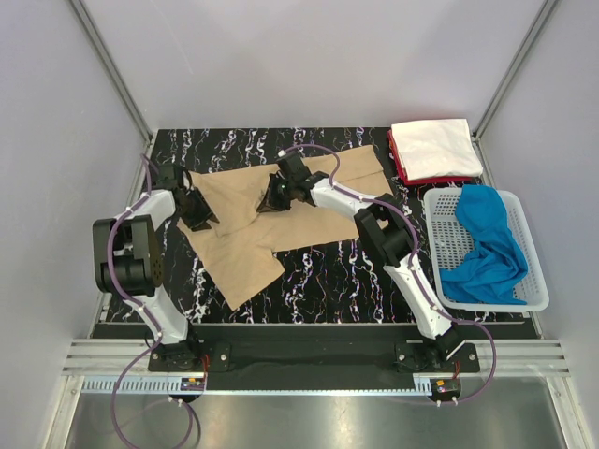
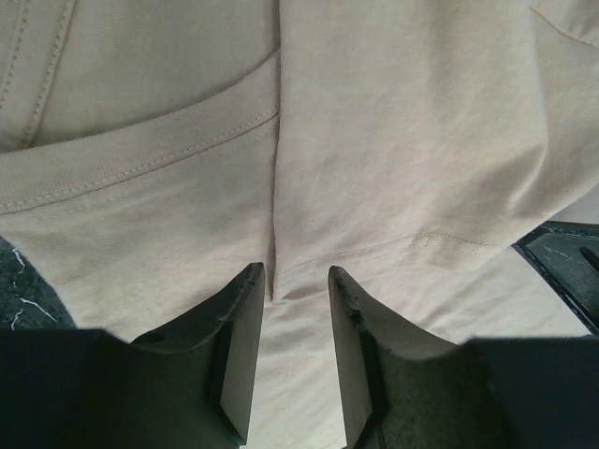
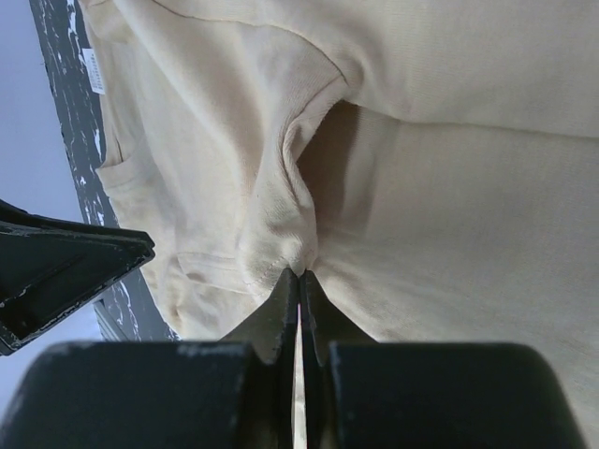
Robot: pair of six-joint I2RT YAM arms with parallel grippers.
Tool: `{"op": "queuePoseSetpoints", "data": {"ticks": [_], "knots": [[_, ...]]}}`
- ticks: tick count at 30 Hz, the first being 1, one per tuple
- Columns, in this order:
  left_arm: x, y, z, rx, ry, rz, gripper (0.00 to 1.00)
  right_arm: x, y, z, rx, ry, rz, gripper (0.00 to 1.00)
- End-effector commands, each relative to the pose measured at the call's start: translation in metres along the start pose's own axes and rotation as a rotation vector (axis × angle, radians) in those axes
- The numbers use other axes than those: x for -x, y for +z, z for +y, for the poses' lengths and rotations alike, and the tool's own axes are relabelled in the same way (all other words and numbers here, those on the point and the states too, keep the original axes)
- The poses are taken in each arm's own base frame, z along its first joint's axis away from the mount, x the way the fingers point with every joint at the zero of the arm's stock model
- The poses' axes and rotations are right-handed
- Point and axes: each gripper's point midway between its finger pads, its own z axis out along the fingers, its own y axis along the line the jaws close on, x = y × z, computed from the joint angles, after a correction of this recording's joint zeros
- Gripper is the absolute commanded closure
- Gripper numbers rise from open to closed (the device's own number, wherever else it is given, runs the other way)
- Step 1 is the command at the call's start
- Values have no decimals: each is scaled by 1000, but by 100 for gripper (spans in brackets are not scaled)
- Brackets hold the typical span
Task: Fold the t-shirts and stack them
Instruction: Fold the tshirt
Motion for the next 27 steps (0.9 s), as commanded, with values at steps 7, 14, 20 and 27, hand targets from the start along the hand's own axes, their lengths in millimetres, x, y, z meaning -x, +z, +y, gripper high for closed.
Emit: {"op": "queuePoseSetpoints", "data": {"ticks": [7, 14, 20, 27], "knots": [[-2, 18, 7, 64, -14, -19, 64, 17, -28, 54, 110, -44, -60, 100], [2, 24, 5, 75, -28, -22, 65, 19, -27, 55, 116, -37, -61, 100], [9, 22, -1, 50, -21, -45, 80, 19, -27, 56, 117, -39, -62, 99], [10, 21, -11, 14, -25, -24, 100, 20, -24, 57, 122, -33, -61, 96]]}}
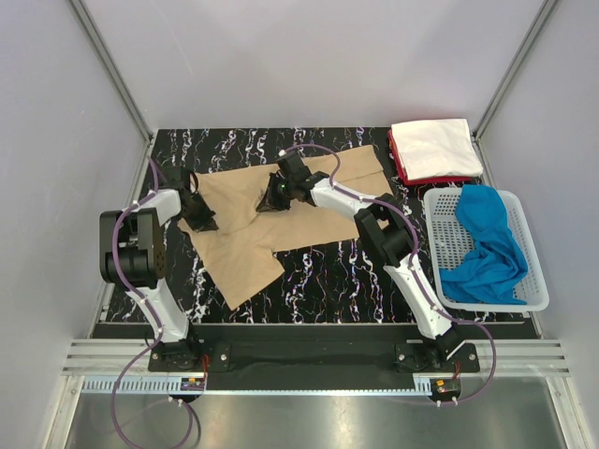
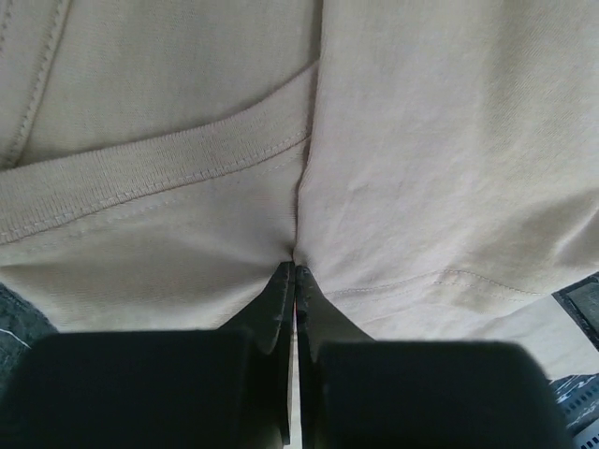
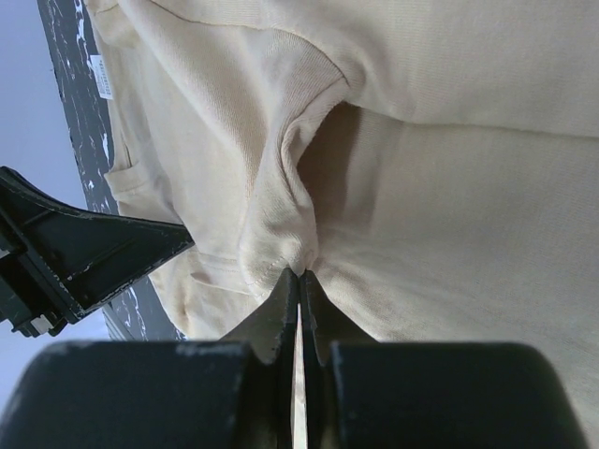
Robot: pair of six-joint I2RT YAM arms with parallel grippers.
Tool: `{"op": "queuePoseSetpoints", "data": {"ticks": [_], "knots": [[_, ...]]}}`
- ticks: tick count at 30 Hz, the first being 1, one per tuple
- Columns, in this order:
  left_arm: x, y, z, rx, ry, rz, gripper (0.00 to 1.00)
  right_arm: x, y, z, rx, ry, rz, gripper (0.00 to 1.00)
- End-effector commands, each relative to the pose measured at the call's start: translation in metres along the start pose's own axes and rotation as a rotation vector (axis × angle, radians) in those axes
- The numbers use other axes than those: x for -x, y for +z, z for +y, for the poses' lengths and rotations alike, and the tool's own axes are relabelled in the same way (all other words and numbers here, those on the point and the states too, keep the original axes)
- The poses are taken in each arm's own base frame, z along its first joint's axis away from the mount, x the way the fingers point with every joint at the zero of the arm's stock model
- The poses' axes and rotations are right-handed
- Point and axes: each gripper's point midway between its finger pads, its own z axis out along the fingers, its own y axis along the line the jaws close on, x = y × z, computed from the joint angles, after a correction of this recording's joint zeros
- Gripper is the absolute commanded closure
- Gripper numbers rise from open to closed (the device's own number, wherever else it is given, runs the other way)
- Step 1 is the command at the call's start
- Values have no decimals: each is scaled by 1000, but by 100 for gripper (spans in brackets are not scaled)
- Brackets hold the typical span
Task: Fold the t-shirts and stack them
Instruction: Fold the tshirt
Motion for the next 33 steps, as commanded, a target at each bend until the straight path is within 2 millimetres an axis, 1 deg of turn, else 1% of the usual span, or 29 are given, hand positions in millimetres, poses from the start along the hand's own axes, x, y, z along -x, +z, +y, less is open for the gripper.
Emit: {"op": "queuePoseSetpoints", "data": {"ticks": [1, 3, 7, 9, 10, 15, 17, 21, 25, 28, 29, 31, 33], "knots": [[19, -6, -18, -46, 21, -50, 100, 19, -25, 56, 115, -50, -56, 96], [24, -9, -19, -37, 21, -59, 100, 19, -24, 55, 112, -49, -58, 96], [25, -13, -23, -48, 17, -55, 100, 19, -22, 56, 119, -49, -51, 96], [23, -13, -22, -37, 17, -45, 80, 19, -22, 57, 119, -49, -51, 95], [21, -12, -21, -31, 19, -42, 76, 19, -21, 55, 117, -46, -49, 95], [16, -8, -18, -13, 31, -34, 72, 20, -20, 56, 118, -47, -52, 95], [13, -6, -18, -7, 36, -28, 72, 19, -19, 55, 117, -46, -49, 95], [11, -3, -16, 4, 36, -24, 74, 21, -21, 58, 123, -47, -52, 95], [16, -3, -16, 12, 39, -40, 77, 22, -22, 60, 127, -47, -53, 94], [16, 0, -14, 19, 41, -37, 84, 21, -20, 59, 125, -43, -49, 93], [16, 1, -14, 20, 42, -34, 91, 20, -20, 60, 127, -44, -48, 92], [15, 4, -14, 16, 44, -31, 100, 20, -19, 58, 128, -41, -43, 86], [17, 1, -15, 14, 48, -37, 100, 21, -19, 60, 133, -47, -44, 80]]}}
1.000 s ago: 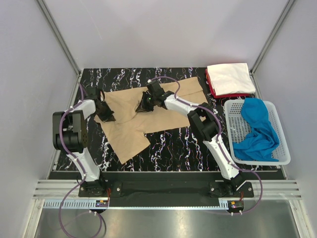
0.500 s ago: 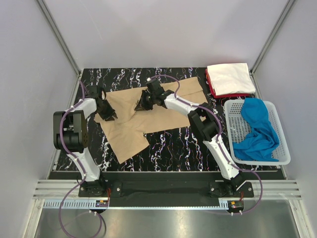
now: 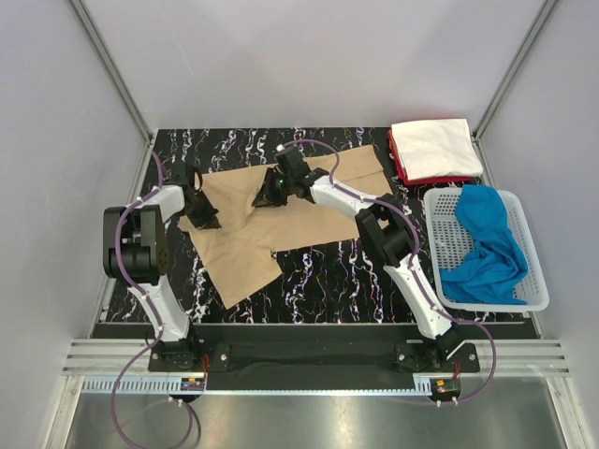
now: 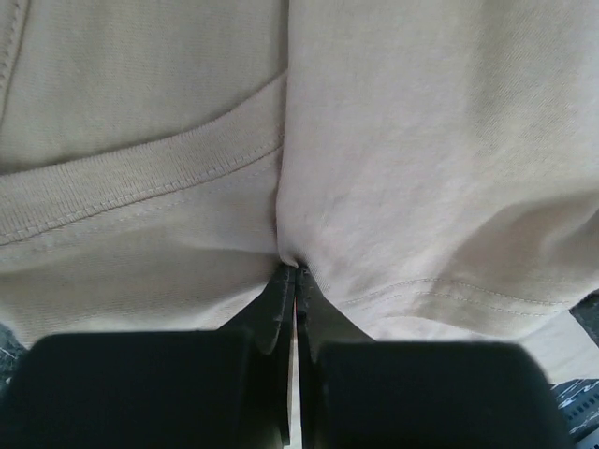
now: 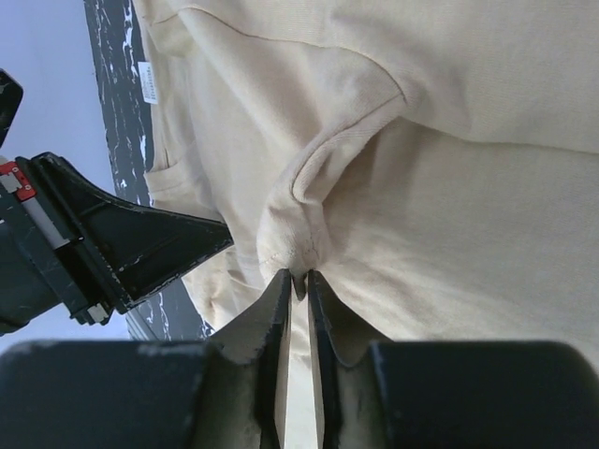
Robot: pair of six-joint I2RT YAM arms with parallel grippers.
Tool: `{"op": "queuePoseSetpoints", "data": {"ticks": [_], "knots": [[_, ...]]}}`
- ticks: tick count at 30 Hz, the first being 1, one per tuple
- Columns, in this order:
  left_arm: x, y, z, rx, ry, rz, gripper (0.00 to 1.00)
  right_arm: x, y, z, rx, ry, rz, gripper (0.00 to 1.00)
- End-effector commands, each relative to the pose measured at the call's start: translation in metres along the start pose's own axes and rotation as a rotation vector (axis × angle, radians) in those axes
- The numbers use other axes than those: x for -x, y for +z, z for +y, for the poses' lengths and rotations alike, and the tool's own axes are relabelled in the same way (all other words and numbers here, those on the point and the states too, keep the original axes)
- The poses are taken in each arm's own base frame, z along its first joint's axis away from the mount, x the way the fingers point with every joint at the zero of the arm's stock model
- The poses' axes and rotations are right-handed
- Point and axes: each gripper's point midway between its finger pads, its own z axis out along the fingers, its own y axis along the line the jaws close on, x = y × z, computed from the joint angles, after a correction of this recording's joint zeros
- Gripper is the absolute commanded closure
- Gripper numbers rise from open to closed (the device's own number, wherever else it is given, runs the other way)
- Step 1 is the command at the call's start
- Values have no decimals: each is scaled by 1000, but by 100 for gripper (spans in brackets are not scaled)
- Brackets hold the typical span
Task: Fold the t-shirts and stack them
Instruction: Fold the tshirt
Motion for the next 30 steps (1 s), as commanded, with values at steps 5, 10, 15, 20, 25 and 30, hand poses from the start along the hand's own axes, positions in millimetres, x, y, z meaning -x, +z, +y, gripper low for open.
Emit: {"op": "queuePoseSetpoints", "data": {"ticks": [5, 10, 15, 20, 25, 30], "knots": [[30, -23, -16, -22, 32, -116, 100, 18, -14, 47, 93, -101, -37, 74], [51, -41, -18, -15, 22, -186, 100, 18, -5, 36, 73, -111, 4, 66], [57, -39, -17, -20, 7, -183, 100, 20, -6, 34, 45, -120, 2, 64], [44, -32, -11, -11, 5, -140, 100, 23, -21, 16, -70, -126, -49, 66], [26, -28, -8, -20, -11, -97, 100, 16, -23, -5, -129, -142, -28, 64], [19, -23, -5, -17, -22, -73, 100, 9, -18, -17, -134, -142, 7, 61]]}}
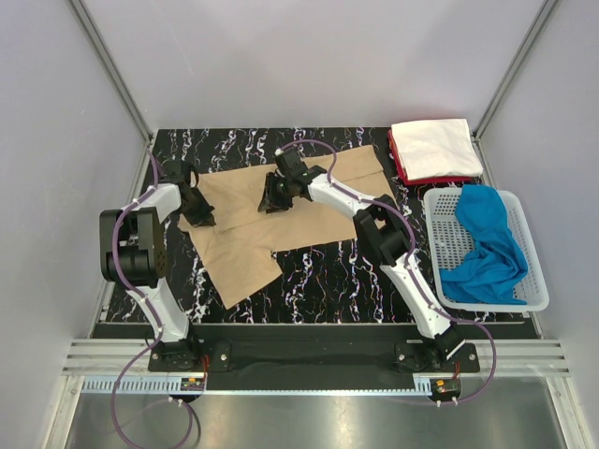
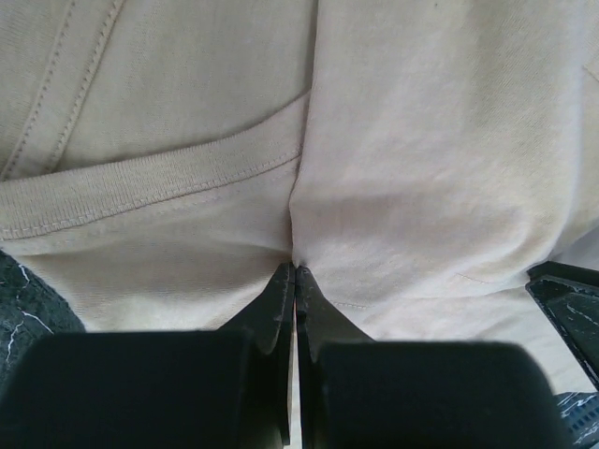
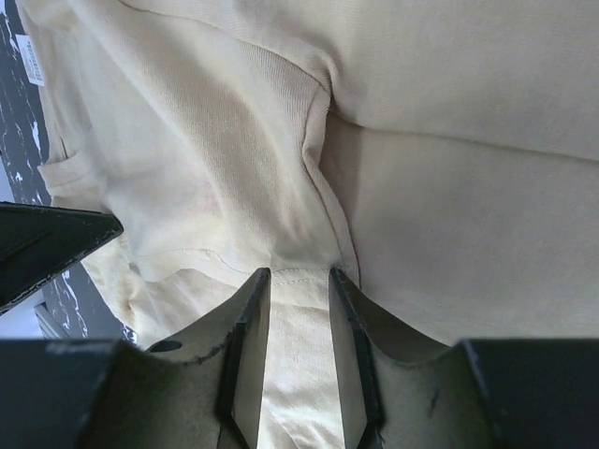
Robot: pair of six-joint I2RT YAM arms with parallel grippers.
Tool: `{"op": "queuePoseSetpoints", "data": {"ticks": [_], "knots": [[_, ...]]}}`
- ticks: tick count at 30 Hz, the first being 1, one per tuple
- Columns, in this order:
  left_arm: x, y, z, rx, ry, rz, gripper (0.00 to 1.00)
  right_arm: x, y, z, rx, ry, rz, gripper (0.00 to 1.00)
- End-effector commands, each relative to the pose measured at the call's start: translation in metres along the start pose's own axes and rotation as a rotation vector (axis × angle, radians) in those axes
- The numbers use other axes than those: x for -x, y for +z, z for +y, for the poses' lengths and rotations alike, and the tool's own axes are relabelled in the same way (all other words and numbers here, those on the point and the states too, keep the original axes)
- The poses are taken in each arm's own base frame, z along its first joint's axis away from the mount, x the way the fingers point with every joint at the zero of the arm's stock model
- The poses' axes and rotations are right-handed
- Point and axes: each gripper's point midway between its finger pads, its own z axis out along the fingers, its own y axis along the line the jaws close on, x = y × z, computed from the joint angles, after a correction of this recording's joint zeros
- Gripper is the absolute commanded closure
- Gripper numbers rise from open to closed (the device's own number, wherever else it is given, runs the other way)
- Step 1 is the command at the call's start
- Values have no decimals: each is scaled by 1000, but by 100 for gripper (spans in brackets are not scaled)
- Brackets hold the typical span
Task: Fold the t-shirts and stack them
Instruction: Fold the tshirt
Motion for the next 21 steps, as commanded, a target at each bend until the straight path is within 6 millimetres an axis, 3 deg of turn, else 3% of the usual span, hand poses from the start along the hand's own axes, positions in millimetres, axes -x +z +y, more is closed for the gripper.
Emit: {"op": "queuePoseSetpoints", "data": {"ticks": [1, 6, 12, 15, 21], "knots": [[5, -10, -11, -41, -1, -29, 100, 14, -20, 13, 17, -49, -32, 61], [5, -14, -14, -53, -5, -34, 100, 15, -23, 12, 7, -61, -40, 64], [4, -42, -29, -132, -26, -62, 100, 20, -29, 13, -5, -83, -62, 69], [-8, -41, -25, -127, -42, -48, 100, 21, -29, 11, -11, -81, -63, 69], [-29, -18, -3, -50, -66, 0, 100, 22, -31, 9, -18, -77, -68, 68]]}}
